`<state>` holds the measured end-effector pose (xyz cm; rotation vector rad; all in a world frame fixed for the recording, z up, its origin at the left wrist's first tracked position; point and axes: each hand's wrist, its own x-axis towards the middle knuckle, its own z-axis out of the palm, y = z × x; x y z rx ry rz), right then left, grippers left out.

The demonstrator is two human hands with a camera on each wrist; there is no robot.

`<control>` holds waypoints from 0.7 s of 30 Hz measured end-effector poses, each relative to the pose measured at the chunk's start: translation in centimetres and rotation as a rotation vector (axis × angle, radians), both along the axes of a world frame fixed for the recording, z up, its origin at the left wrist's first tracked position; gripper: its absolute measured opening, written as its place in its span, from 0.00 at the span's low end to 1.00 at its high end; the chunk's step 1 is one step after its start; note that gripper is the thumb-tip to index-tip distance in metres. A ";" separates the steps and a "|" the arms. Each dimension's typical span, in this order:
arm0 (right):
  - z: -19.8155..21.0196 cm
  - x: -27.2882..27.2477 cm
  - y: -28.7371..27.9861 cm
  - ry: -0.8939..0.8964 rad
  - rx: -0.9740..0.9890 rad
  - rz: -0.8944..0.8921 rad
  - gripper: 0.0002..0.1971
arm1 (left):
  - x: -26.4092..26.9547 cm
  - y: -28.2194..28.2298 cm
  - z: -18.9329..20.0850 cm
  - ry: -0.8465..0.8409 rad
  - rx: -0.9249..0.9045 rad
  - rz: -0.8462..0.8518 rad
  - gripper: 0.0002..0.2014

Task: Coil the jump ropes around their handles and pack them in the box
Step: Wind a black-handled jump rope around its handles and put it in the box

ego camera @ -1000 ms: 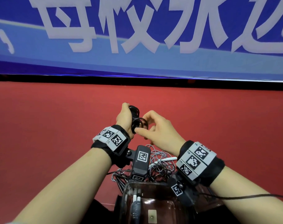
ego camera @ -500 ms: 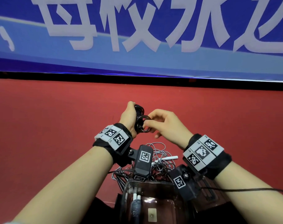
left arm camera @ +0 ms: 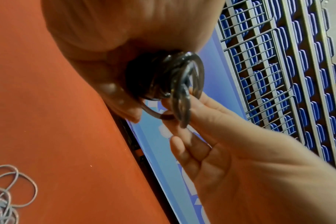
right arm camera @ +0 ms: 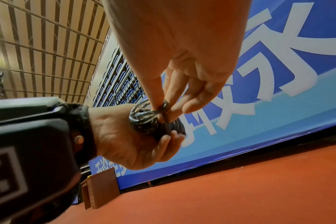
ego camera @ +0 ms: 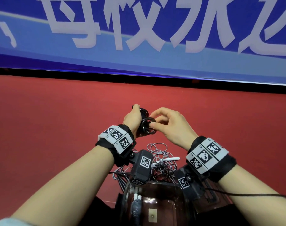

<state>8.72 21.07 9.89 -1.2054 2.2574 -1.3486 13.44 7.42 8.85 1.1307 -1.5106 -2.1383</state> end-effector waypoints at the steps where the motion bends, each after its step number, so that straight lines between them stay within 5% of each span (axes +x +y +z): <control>1: -0.1 -0.1 -0.1 -0.021 0.000 0.002 0.06 | 0.0 0.0 0.0 0.003 -0.008 0.011 0.22; 12: 0.6 -1.1 -0.4 -0.334 -0.136 0.015 0.13 | 0.5 0.5 0.7 0.102 0.056 0.072 0.18; 18: -0.3 -0.8 -0.1 0.056 -0.004 -0.135 0.11 | 0.3 0.8 0.9 0.070 -0.097 0.057 0.22; 21: -0.7 0.0 0.1 0.252 0.069 -0.142 0.10 | 0.3 0.8 0.6 0.011 -0.260 0.093 0.37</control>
